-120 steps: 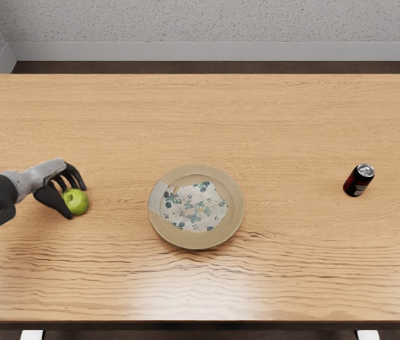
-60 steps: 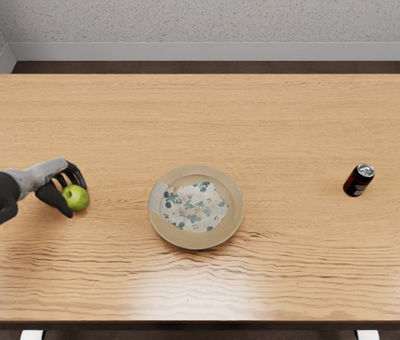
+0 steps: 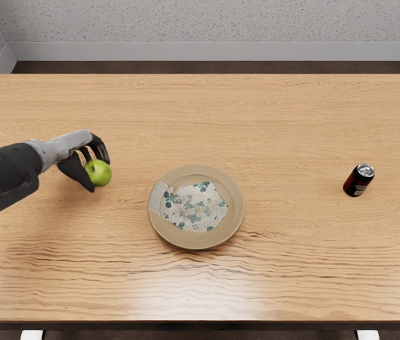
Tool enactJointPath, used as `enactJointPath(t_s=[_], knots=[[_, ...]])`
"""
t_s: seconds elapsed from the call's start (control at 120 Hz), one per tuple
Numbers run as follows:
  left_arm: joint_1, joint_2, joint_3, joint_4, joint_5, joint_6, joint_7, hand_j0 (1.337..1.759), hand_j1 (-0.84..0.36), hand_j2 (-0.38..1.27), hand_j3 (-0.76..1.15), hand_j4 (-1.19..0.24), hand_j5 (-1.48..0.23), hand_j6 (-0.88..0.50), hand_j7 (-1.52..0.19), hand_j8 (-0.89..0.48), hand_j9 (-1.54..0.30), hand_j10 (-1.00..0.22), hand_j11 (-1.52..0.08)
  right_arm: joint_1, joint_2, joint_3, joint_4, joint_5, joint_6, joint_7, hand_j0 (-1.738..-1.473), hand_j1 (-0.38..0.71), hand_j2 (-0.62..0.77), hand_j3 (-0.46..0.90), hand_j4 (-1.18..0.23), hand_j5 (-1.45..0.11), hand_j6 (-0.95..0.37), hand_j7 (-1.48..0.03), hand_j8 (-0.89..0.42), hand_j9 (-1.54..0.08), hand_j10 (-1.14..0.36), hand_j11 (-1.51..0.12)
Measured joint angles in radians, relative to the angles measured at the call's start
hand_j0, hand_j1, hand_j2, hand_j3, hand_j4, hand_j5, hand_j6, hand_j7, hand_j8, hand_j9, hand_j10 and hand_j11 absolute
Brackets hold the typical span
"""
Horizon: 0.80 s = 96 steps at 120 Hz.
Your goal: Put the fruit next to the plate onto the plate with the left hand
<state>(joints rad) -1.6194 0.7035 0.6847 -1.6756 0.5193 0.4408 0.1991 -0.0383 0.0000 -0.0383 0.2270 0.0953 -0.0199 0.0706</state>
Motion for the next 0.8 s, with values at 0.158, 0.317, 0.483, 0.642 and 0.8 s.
enactJointPath(t_s=[0.158,0.317,0.483,0.642,0.8], knots=[[-0.038,-0.048,-0.001,0.000,-0.001,0.006,0.000,1.656,-0.28,0.34,0.00,-0.61,-0.92,-0.43,-0.91,-0.54,-0.91,-0.68,-0.91,0.000,0.000,0.000,0.000,0.000,0.000,0.000,-1.658,-0.31,-0.01,0.00,-0.03,-0.04,-0.03,-0.04,-0.03,-0.04,-0.03,-0.04],[-0.072,-0.116,-0.005,0.001,-0.003,0.012,-0.001,1.656,-0.30,0.41,0.00,-0.62,-0.93,-0.43,-0.92,-0.54,-0.90,-0.68,-0.91,0.000,0.000,0.000,0.000,0.000,0.000,0.000,-1.658,-0.31,-0.01,0.00,-0.03,-0.04,-0.03,-0.04,-0.03,-0.04,-0.03,-0.04],[-0.091,-0.173,-0.010,0.003,-0.003,0.026,-0.001,1.657,-0.33,0.46,0.00,-0.62,-0.93,-0.43,-0.91,-0.54,-0.90,-0.68,-0.90,0.000,0.000,0.000,0.000,0.000,0.000,0.000,-1.658,-0.31,-0.01,0.00,-0.03,-0.04,-0.03,-0.04,-0.03,-0.04,-0.03,-0.04],[-0.106,-0.232,-0.016,0.003,-0.012,0.039,-0.001,1.658,-0.35,0.49,0.00,-0.60,-0.93,-0.42,-0.90,-0.53,-0.90,-0.68,-0.90,0.000,0.000,0.000,0.000,0.000,0.000,0.000,-1.658,-0.31,-0.01,0.00,-0.03,-0.04,-0.03,-0.04,-0.03,-0.04,-0.03,-0.04],[-0.115,-0.287,-0.018,0.003,-0.024,0.063,-0.002,1.657,-0.34,0.48,0.00,-0.61,-0.93,-0.43,-0.91,-0.54,-0.90,-0.68,-0.90,0.000,0.000,0.000,0.000,0.000,0.000,0.000,-1.658,-0.31,-0.01,0.00,-0.03,-0.04,-0.03,-0.04,-0.03,-0.04,-0.03,-0.04]])
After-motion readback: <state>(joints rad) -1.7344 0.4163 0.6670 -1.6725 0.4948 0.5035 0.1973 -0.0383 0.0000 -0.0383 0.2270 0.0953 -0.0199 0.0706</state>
